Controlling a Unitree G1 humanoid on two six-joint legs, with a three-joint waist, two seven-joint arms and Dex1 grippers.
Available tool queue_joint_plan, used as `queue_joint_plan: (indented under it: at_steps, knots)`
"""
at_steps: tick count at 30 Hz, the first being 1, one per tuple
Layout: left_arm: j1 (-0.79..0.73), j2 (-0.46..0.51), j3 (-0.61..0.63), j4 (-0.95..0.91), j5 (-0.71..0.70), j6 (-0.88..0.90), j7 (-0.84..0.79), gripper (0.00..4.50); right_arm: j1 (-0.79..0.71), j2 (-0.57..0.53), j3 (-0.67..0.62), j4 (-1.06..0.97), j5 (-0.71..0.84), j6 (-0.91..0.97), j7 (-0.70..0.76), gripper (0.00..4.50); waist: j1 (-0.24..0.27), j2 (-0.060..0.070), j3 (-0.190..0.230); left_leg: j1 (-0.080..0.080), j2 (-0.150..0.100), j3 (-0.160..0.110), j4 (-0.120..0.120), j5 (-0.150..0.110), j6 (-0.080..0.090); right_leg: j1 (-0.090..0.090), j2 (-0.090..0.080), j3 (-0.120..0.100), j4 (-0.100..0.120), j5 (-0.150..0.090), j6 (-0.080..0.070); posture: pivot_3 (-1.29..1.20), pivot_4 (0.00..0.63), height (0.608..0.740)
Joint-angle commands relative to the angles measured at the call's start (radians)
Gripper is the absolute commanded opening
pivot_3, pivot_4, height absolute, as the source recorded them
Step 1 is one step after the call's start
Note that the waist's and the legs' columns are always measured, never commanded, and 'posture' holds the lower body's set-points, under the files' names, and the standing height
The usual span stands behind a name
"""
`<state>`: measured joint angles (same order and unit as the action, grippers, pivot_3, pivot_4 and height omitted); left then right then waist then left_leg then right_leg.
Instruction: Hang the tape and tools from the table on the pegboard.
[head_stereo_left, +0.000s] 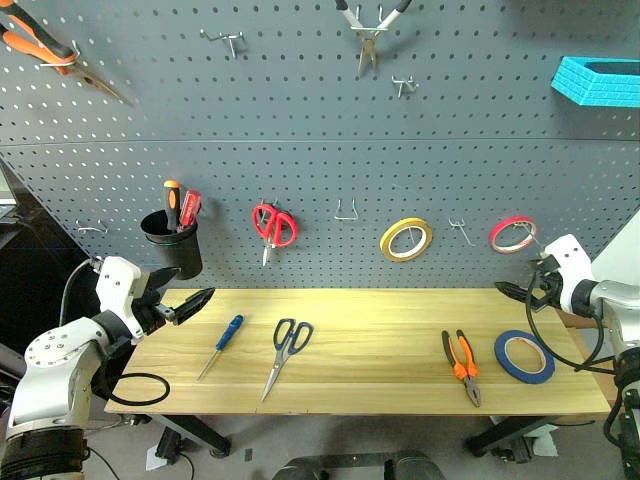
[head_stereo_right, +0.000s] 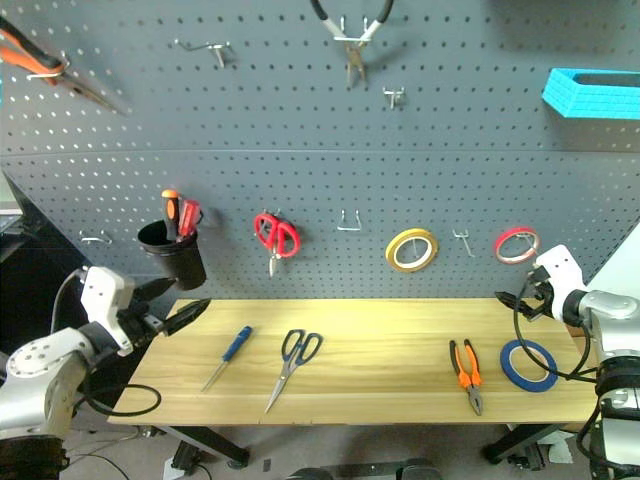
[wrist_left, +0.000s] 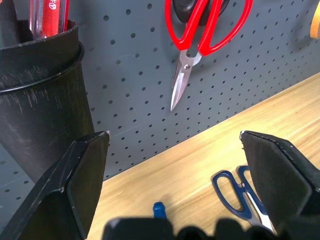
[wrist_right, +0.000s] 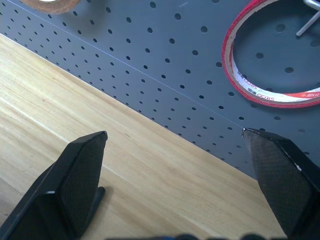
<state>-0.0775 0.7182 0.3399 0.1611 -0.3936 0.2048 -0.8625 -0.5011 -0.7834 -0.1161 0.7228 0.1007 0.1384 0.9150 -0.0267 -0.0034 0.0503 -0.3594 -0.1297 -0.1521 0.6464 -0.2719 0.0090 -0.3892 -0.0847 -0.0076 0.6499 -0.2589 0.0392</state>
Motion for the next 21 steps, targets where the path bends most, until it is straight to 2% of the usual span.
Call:
queue_joint_plan:
  at_steps: [1, 8, 13, 16, 21]
  knots:
    - [-0.019, 0.009, 0.021, -0.033, -0.008, -0.028, 0.0, 4.48, -0.024, -0.015, -0.013, -0.025, 0.011, -0.009, 0.005, 4.5, 0.0, 0.0, 0.0, 0.0, 0.0, 0.0, 0.0, 0.0, 0.0, 0.0, 0.0, 0.0, 0.0, 0.0, 0.0, -0.04, 0.027, 0.74]
    - [-0.007, 0.016, 0.009, -0.053, -0.027, 0.007, -0.025, 4.48, -0.003, -0.025, -0.012, -0.052, 0.01, 0.017, 0.01, 4.5, -0.001, 0.0, 0.001, 0.0, 0.0, 0.0, 0.0, 0.0, 0.001, 0.0, 0.0, 0.0, 0.0, 0.0, 0.0, -0.06, 0.054, 0.74]
    - [0.02, 0.006, -0.05, -0.107, -0.018, 0.041, -0.068, 4.48, 0.06, -0.036, -0.015, -0.141, 0.021, 0.086, 0.021, 4.5, -0.001, 0.003, 0.012, -0.001, 0.0, 0.0, 0.0, -0.002, 0.003, 0.0, 0.0, 0.0, -0.001, 0.0, 0.0, -0.08, 0.106, 0.74]
    - [-0.017, -0.045, -0.2, -0.141, 0.033, 0.048, -0.088, 4.48, 0.124, -0.028, 0.012, -0.211, 0.004, 0.167, 0.007, 4.5, 0.004, 0.006, 0.035, -0.001, 0.0, 0.0, 0.0, -0.002, 0.003, 0.001, -0.001, -0.001, -0.001, 0.0, 0.0, -0.09, 0.146, 0.74]
    - [-0.069, -0.118, -0.359, -0.191, 0.068, 0.069, -0.102, 4.48, 0.171, -0.015, 0.022, -0.323, -0.004, 0.341, -0.063, 4.5, -0.001, 0.006, 0.08, -0.003, 0.001, 0.001, 0.002, -0.001, 0.004, 0.0, -0.001, -0.001, -0.001, 0.001, 0.0, -0.1, 0.216, 0.74]
